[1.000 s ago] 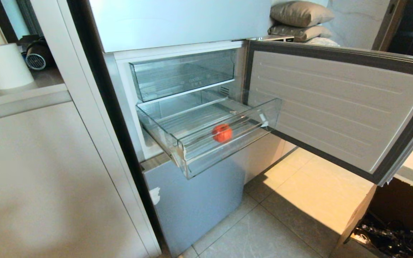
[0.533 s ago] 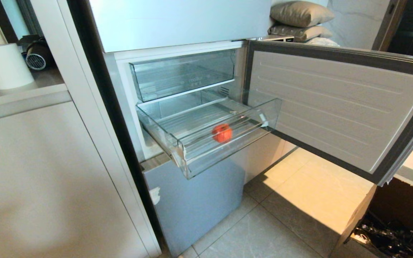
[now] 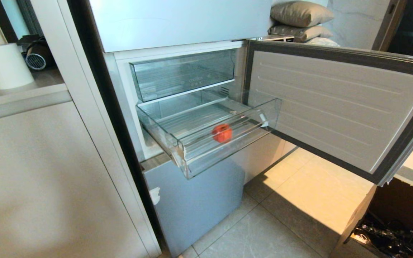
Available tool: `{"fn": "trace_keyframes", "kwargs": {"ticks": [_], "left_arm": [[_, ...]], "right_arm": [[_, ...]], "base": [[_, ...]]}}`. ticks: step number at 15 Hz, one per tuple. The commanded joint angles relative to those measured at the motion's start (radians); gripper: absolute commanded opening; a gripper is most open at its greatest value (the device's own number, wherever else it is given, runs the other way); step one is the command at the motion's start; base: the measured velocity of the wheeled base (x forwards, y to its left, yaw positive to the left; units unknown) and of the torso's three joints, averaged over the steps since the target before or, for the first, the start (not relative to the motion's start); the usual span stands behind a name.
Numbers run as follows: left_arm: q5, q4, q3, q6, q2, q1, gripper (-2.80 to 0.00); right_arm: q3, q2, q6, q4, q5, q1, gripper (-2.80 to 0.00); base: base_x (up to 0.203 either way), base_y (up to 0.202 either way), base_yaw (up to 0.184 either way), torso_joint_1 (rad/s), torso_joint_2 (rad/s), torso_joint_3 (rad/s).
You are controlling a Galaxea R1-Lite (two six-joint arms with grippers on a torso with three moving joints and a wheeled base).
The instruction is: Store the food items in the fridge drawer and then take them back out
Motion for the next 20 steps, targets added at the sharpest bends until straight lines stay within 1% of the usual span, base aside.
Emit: {"fn": "trace_keyframes", "kwargs": {"ticks": [1,5,7,10,13,14,15,17,18,20], "left_arm": [[0.000,-0.001,0.002,0.000,-0.002,0.000,-2.80],[0.000,-0.001,0.002,0.000,-0.002,0.000,-2.80],[0.000,-0.001,0.002,0.000,-0.003,0.000,-2.80],[0.000,-0.001,0.002,0.000,-0.002,0.000,-2.80],[0.000,-0.001,0.002,0.000,-0.003,0.000,-2.80],[0.000,-0.001,0.002,0.000,-0.002,0.000,-2.80],[0.000,-0.001,0.002,0.000,-0.003,0.000,-2.80],[0.000,-0.001,0.002,0.000,-0.002,0.000,-2.80],[0.000,-0.001,0.002,0.000,-0.002,0.000,-2.80],[0.000,-0.001,0.002,0.000,-0.003,0.000,-2.80]], "right_arm": [[-0.075,0.353,0.011,-0.140,0.003,-0.052,0.00],[-0.188,0.663,0.035,-0.404,-0.043,-0.102,0.00],[-0.255,0.742,0.040,-0.495,-0.055,-0.139,0.00],[-0.343,0.784,0.034,-0.516,-0.057,-0.177,0.00],[-0.438,0.847,0.035,-0.520,-0.050,-0.178,0.00],[-0.493,0.881,0.036,-0.520,-0.039,-0.177,0.00],[-0.547,0.915,0.039,-0.521,-0.011,-0.173,0.00],[-0.573,0.936,0.041,-0.526,0.031,-0.168,0.00],[-0.620,0.967,0.040,-0.534,0.083,-0.163,0.00],[-0.710,1.023,0.037,-0.541,0.149,-0.157,0.00]], "base": [[0.000,0.000,0.000,0.000,0.00,0.000],[0.000,0.000,0.000,0.000,0.00,0.000],[0.000,0.000,0.000,0.000,0.00,0.000],[0.000,0.000,0.000,0.000,0.00,0.000],[0.000,0.000,0.000,0.000,0.00,0.000],[0.000,0.000,0.000,0.000,0.00,0.000],[0.000,0.000,0.000,0.000,0.00,0.000],[0.000,0.000,0.000,0.000,0.00,0.000],[0.000,0.000,0.000,0.000,0.00,0.000],[0.000,0.000,0.000,0.000,0.00,0.000]]}}
